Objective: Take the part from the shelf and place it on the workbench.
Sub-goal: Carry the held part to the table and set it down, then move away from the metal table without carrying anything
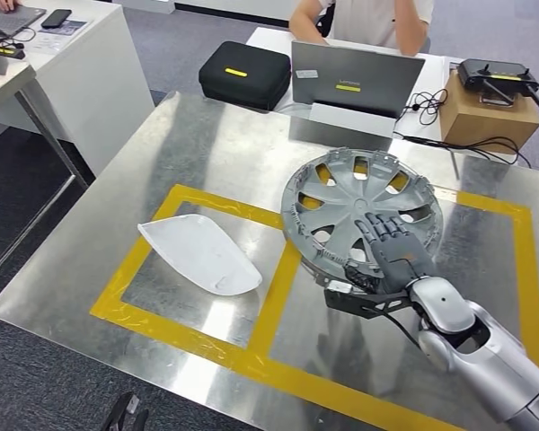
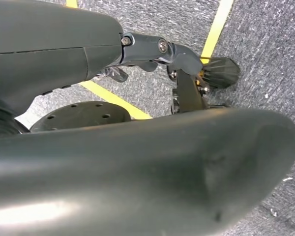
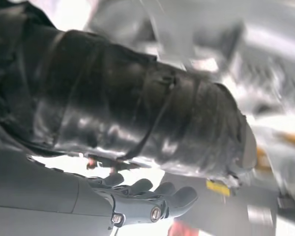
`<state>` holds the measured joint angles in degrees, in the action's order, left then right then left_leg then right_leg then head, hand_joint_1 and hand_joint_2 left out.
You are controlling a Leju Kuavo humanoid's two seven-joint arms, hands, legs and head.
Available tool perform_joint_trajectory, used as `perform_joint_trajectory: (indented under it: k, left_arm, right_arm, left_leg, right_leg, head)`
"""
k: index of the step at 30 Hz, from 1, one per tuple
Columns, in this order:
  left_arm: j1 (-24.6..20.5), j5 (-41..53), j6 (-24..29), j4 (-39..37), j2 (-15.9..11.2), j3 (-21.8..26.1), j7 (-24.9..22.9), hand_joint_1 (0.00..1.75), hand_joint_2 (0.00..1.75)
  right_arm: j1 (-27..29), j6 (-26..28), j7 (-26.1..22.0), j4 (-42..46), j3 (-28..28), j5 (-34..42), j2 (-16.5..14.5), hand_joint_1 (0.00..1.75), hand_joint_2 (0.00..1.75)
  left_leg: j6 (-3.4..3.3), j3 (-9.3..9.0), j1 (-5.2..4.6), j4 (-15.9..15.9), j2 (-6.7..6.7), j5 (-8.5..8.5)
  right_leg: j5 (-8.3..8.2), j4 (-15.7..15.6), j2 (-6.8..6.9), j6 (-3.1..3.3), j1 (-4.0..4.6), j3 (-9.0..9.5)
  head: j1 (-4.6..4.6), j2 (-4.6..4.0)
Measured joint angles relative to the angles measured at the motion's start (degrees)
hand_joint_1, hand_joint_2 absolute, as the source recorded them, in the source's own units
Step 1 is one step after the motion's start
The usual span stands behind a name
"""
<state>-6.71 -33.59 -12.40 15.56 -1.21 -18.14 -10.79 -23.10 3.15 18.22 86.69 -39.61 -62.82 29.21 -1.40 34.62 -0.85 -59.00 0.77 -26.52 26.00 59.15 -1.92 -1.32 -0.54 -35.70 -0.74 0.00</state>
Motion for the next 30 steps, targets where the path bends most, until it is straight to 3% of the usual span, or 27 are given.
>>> perform_joint_trajectory:
  k: [5,9,14,16,19,20,21,22,25,27,29,30]
  left_arm:
    - [0.7,0.1,0.2,-0.5,-0.3,0.0,1.1,0.0,0.0]
    - [1.3,0.2,0.1,-0.7,-0.7,0.0,1.5,0.0,0.0]
    - [1.3,0.5,0.4,-0.9,-0.8,0.0,1.7,0.0,0.0]
    - [1.1,0.7,1.0,-0.9,-0.6,0.0,1.7,0.0,0.0]
    - [1.1,1.2,1.9,-0.9,-0.5,0.0,1.8,0.0,0.0]
    - [1.1,1.4,2.2,-0.9,-0.5,0.0,1.9,0.0,0.0]
    - [1.1,1.6,2.5,-0.9,-0.4,0.0,2.0,0.0,0.0]
    - [1.0,1.8,2.7,-0.9,-0.3,-0.1,2.1,0.0,0.0]
    - [0.6,2.3,3.3,-0.9,0.0,-0.1,2.3,0.0,0.0]
    - [0.2,2.5,3.7,-0.9,0.1,-0.2,2.3,0.0,0.0]
    - [0.1,2.8,4.1,-0.9,0.1,-0.2,2.4,0.0,0.0]
    - [0.1,3.1,4.3,-0.9,0.1,-0.2,2.6,0.0,0.0]
  right_arm:
    - [2.0,7.5,0.1,2.5,-0.2,-1.5,-0.1,0.0,0.0]
    - [4.2,9.8,-0.4,3.2,0.6,-1.8,-0.1,0.0,0.0]
    - [4.7,10.2,-0.5,3.6,1.2,-2.5,-0.4,0.0,0.0]
    - [4.8,10.8,-0.4,4.0,1.6,-3.3,-1.2,0.0,0.0]
    - [5.9,13.2,-0.7,4.4,2.6,-4.3,-2.5,0.0,0.0]
    - [6.5,13.8,-0.8,4.4,3.0,-4.6,-2.8,0.0,0.0]
    - [6.9,14.0,-0.9,4.4,3.3,-4.8,-3.3,0.0,0.0]
    - [7.2,14.2,-1.0,4.4,3.7,-4.9,-3.7,0.0,0.0]
    - [7.2,14.3,-1.1,4.7,4.8,-5.3,-5.3,0.0,0.0]
    - [7.0,14.2,-1.1,4.8,5.2,-5.4,-6.2,0.0,0.0]
    - [7.2,14.2,-1.0,4.9,5.5,-5.4,-6.7,0.0,0.0]
    - [7.3,14.3,-1.0,5.0,5.7,-5.4,-7.0,0.0,0.0]
  left_leg:
    - [-0.08,0.01,-0.07,-0.1,0.01,-0.05]
    - [-0.34,0.06,-0.26,-0.2,0.0,-0.17]
    - [-1.37,-0.03,-0.31,0.0,-0.47,0.6]
    - [-2.01,-0.11,0.0,1.0,-1.27,1.42]
    - [-2.27,0.49,0.11,1.4,-2.26,2.12]
    - [-2.2,0.78,0.11,1.4,-2.51,2.32]
    - [-2.06,1.12,0.12,1.4,-2.74,2.57]
    - [-1.88,1.46,0.15,1.3,-2.94,2.82]
    - [-1.07,2.37,0.14,0.8,-3.42,3.5]
    - [-0.38,2.6,0.09,0.6,-3.6,3.99]
    - [0.37,2.73,0.18,0.4,-3.55,4.24]
    - [0.84,3.04,0.28,0.0,-3.16,3.4]
  right_leg:
    - [-0.02,0.0,0.01,-0.04,-0.06,0.01]
    - [-0.05,0.0,0.0,-0.22,-0.21,0.01]
    - [-0.47,-0.2,-0.48,-1.24,-0.43,-0.1]
    - [1.87,2.1,0.09,-1.48,-0.26,-1.2]
    - [8.25,12.2,1.34,-1.68,-0.28,-4.49]
    - [9.22,14.5,1.45,-1.77,-0.32,-4.93]
    - [9.1,14.7,1.54,-1.85,-0.35,-4.31]
    - [8.01,12.5,1.7,-1.9,-0.39,-2.5]
    - [4.8,1.1,2.73,-1.61,-0.26,5.14]
    - [4.62,-1.2,2.78,-0.96,0.03,6.08]
    - [4.07,-1.3,2.46,-0.06,-0.03,5.28]
    - [3.67,-1.3,2.37,0.47,-0.1,5.05]
  head:
    - [0.0,0.0]
    - [0.01,0.0]
    - [0.01,0.0]
    - [-0.18,0.0]
    - [-0.44,0.0]
    - [-0.46,0.0]
    - [-0.47,0.0]
    - [-0.48,0.0]
    - [-0.45,0.0]
    - [-0.42,0.0]
    - [-0.41,0.0]
    - [-0.37,0.0]
